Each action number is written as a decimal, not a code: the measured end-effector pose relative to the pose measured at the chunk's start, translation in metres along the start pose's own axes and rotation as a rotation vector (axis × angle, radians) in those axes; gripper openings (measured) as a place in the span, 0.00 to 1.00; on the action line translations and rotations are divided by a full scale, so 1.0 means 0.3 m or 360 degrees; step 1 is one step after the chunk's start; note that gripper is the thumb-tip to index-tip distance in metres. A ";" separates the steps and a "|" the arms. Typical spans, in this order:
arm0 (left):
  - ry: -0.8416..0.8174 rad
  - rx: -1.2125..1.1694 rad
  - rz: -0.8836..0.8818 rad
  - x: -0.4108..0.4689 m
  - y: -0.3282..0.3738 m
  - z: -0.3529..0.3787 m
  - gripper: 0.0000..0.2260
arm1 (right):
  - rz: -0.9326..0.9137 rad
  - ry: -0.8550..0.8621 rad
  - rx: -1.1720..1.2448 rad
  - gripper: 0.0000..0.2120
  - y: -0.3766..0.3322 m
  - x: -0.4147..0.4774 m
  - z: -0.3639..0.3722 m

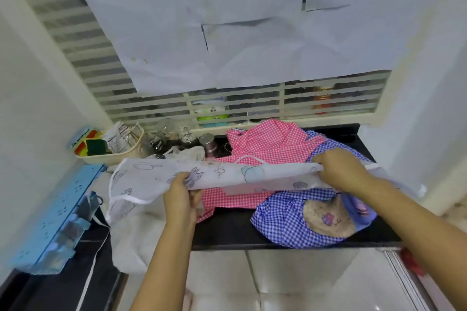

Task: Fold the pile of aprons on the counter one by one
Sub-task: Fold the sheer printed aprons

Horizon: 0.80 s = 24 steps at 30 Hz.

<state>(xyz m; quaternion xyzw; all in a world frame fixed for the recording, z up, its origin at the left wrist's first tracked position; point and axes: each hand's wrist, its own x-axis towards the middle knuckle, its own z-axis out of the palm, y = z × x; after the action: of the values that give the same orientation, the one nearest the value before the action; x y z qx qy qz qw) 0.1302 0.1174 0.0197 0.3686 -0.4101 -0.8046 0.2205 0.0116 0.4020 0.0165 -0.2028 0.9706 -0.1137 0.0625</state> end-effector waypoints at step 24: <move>-0.0120 -0.0273 -0.0579 0.017 -0.103 0.140 0.03 | 0.0426 -0.1500 0.0727 0.16 0.221 0.049 -0.089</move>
<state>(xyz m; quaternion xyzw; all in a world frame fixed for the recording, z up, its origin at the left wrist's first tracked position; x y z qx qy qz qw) 0.0928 0.1524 0.0086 0.3862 -0.2747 -0.8763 0.0868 -0.0313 0.4604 0.0247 -0.0878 0.8053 -0.2097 0.5476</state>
